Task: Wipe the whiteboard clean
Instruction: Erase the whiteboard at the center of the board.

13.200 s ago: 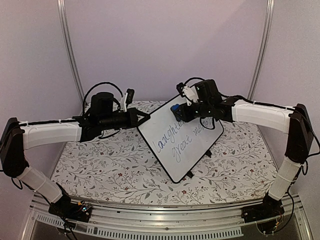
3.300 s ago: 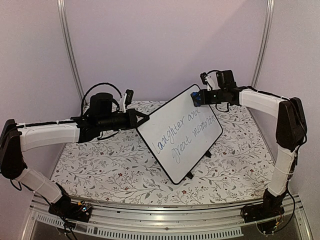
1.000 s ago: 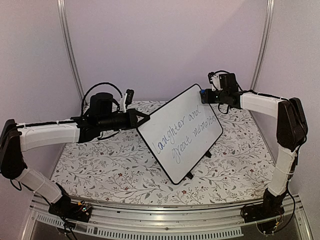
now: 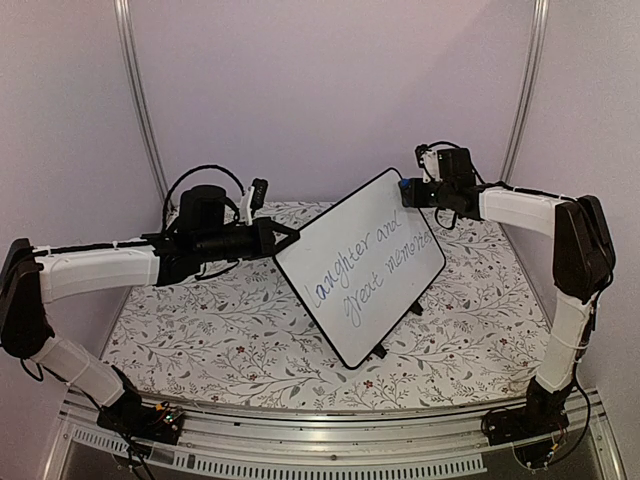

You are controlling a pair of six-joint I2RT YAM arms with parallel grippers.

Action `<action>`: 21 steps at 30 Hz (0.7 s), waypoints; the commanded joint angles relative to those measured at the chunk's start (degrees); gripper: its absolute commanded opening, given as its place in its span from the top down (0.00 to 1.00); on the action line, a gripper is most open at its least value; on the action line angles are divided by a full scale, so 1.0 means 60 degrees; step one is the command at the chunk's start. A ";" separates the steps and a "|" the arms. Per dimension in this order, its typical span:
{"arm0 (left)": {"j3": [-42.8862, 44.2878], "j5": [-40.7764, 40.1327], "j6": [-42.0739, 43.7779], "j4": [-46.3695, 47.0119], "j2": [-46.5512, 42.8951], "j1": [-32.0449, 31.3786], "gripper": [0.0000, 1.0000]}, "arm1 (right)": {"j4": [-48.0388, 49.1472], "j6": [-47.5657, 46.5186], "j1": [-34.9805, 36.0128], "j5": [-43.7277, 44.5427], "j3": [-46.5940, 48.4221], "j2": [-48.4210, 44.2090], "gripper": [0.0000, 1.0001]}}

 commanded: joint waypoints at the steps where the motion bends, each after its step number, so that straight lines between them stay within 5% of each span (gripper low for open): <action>1: 0.0144 0.1624 0.0635 0.0254 0.0002 -0.0633 1.00 | 0.0040 0.0016 0.0358 -0.0406 -0.0189 0.0055 0.83; 21: 0.0111 0.1708 0.0561 0.0342 0.0148 -0.0626 1.00 | -0.0074 -0.0357 0.1887 -0.0019 -0.0563 -0.0524 0.83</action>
